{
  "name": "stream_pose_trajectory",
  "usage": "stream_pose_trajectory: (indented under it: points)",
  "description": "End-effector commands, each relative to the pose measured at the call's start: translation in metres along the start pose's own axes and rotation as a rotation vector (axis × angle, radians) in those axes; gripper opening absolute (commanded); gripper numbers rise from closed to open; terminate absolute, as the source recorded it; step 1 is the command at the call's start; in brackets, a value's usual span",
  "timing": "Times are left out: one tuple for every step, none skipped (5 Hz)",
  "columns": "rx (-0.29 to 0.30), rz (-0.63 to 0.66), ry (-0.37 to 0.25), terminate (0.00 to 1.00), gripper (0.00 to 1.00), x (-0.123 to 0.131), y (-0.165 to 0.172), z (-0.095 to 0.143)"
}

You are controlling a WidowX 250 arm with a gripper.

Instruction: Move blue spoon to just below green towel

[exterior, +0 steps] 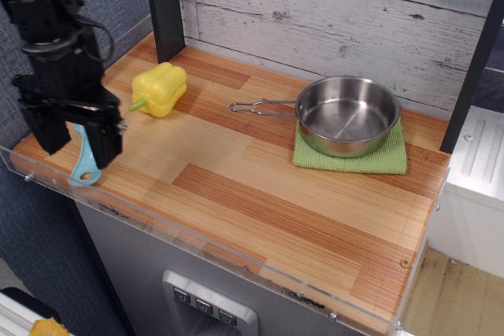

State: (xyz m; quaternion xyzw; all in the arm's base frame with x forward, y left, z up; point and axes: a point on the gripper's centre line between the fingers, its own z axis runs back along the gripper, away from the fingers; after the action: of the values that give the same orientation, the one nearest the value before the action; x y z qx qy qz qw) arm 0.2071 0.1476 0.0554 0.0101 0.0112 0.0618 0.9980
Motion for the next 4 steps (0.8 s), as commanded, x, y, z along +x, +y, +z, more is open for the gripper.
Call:
stream_pose_trajectory:
  points:
    - [0.054,0.055,-0.039,0.0,1.0,0.016,0.038,0.009]
    - [0.05,0.09,-0.05,0.0,1.0,0.022,0.044,0.006]
    - [0.055,0.102,-0.019,0.0,1.0,0.027,0.044,-0.006]
    - [0.063,0.137,-0.017,0.0,1.0,0.026,0.044,-0.023]
